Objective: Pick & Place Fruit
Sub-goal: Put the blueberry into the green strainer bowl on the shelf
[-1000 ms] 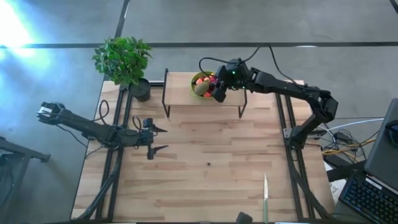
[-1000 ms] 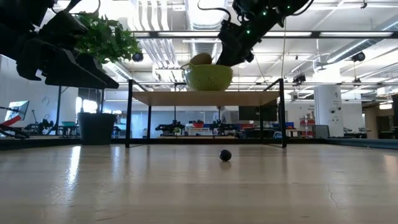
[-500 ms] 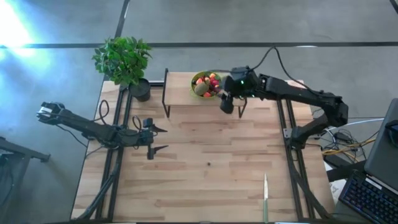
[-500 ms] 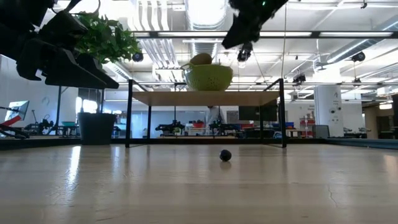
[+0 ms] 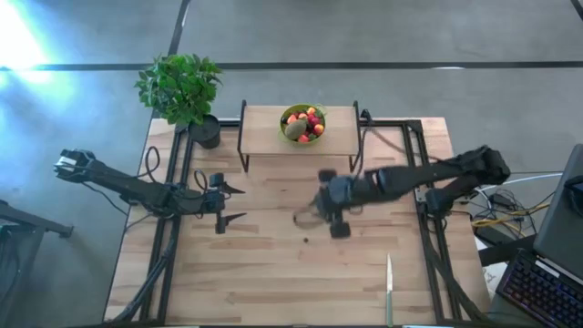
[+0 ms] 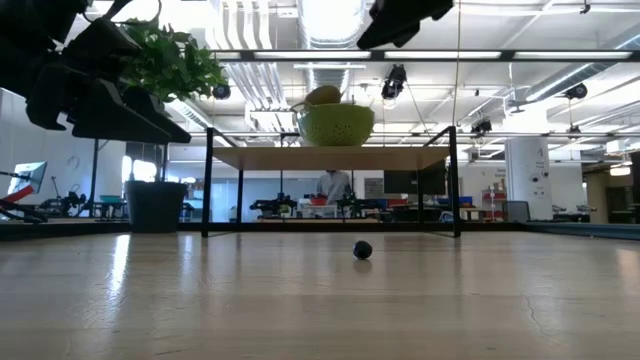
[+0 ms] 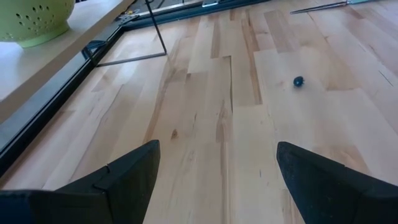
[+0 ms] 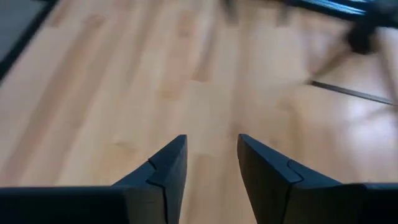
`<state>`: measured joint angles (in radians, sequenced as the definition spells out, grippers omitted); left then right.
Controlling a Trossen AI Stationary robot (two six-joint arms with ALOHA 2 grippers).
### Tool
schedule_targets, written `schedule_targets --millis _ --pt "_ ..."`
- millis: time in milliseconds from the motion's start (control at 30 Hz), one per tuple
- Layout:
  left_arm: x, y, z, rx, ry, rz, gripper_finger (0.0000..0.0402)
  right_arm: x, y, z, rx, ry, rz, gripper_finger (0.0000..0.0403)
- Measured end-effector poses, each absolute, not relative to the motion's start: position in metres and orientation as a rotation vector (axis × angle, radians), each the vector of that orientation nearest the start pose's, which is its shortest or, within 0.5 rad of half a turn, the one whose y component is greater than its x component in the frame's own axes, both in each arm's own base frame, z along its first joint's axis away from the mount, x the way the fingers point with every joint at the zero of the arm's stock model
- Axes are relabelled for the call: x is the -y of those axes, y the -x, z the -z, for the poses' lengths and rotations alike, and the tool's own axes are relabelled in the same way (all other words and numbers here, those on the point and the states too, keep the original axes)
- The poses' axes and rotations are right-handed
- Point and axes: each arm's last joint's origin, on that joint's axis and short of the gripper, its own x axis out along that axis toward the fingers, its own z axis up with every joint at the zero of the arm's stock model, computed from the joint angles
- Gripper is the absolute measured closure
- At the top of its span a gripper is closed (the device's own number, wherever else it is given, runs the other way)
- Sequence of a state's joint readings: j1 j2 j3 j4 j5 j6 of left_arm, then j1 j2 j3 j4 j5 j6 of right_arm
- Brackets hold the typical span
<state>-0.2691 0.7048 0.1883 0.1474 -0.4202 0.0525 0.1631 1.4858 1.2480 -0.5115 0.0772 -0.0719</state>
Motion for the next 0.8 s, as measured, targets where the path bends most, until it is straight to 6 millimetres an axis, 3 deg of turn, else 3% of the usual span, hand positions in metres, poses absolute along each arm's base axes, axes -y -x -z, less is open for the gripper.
schedule_targets --millis 133,267,600,800 --pt "0.028 -0.147 -0.171 -0.36 -0.18 -0.14 0.0073 -0.08 -0.324 -0.276 -0.765 0.175 -0.181 0.0257" --pt "0.028 -0.147 -0.171 -0.362 -0.18 -0.14 0.0073 -0.093 -0.336 -0.247 -0.804 0.187 -0.206 0.0245" --pt "0.028 -0.147 -0.17 -0.368 -0.183 -0.14 0.0073 -0.095 -0.361 -0.177 -0.993 0.178 -0.173 0.0221" --pt "0.028 -0.146 -0.17 -0.372 -0.184 -0.14 0.0073 -0.095 -0.368 -0.158 -1.033 0.177 -0.164 0.0225"
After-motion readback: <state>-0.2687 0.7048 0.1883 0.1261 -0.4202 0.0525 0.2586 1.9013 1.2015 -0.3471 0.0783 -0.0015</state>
